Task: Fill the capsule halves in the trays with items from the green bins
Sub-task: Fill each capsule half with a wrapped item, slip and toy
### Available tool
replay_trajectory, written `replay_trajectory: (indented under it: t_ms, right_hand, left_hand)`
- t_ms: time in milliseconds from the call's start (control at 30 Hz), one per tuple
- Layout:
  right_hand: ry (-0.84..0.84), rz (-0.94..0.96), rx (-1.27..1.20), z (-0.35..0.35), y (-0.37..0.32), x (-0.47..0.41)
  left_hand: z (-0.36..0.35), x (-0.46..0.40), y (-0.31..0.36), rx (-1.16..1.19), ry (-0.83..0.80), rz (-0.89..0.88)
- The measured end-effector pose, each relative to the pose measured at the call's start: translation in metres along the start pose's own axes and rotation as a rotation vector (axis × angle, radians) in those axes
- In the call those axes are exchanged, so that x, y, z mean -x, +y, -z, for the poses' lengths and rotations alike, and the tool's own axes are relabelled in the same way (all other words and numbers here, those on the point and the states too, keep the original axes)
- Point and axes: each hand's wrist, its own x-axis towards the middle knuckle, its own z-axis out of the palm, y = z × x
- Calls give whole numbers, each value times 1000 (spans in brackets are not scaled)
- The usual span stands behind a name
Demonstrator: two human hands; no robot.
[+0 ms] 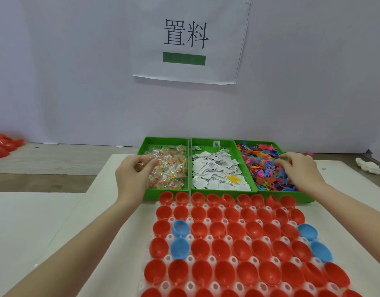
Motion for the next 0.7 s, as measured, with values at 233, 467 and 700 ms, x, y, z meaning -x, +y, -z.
replay_trajectory:
  t_ms: [233, 467, 700]
  right_hand:
    - [166, -81, 114, 2, 7, -2]
    - [-220, 174, 89, -6, -57, 3]
    - [-373, 425, 284, -46, -116, 19]
  left_hand:
    - [21, 41, -3, 411, -17, 334]
    - [26, 60, -7, 679, -227, 675]
    - [19, 63, -5, 711, -197, 747]
